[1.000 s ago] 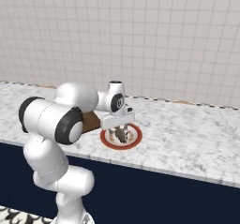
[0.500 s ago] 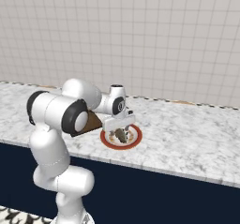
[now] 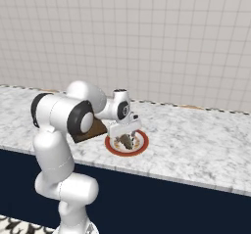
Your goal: Pick up the knife from the drawer and place it on the cutting board. Then place the meat from the plate to the cutting board.
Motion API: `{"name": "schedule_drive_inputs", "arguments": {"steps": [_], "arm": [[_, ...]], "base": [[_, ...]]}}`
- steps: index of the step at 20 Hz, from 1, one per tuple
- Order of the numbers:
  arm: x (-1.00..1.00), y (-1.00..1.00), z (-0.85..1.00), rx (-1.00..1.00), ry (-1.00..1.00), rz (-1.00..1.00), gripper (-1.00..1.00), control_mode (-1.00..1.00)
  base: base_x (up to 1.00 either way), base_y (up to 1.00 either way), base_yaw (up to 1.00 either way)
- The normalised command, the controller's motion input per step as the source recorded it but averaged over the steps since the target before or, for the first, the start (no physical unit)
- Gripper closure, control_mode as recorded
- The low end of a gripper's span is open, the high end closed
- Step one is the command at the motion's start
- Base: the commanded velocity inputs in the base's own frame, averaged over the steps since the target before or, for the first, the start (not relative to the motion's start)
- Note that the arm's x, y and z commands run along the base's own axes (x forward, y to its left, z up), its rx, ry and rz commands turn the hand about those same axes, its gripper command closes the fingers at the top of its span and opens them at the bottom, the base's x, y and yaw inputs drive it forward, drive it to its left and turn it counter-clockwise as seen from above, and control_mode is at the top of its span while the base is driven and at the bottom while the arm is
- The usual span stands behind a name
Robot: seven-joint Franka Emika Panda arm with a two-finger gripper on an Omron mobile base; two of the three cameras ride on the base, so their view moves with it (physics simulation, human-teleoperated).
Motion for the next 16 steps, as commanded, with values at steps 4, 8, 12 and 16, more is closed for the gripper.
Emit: {"name": "schedule_drive_inputs", "arguments": {"steps": [4,8,12,16], "arm": [[0.0,0.0,-0.33,0.0,0.0,0.0,-1.0,-1.0],[0.0,0.02,-0.45,0.0,0.0,0.02,1.0,-1.0],[-0.01,0.25,-0.44,0.0,0.0,0.01,1.0,-1.0],[-0.23,0.13,-0.05,0.0,-0.12,0.0,1.0,-1.0]], "base": [[0.0,0.0,0.0],[0.0,0.0,0.0],[0.0,0.0,0.0],[0.0,0.0,0.0]]}}
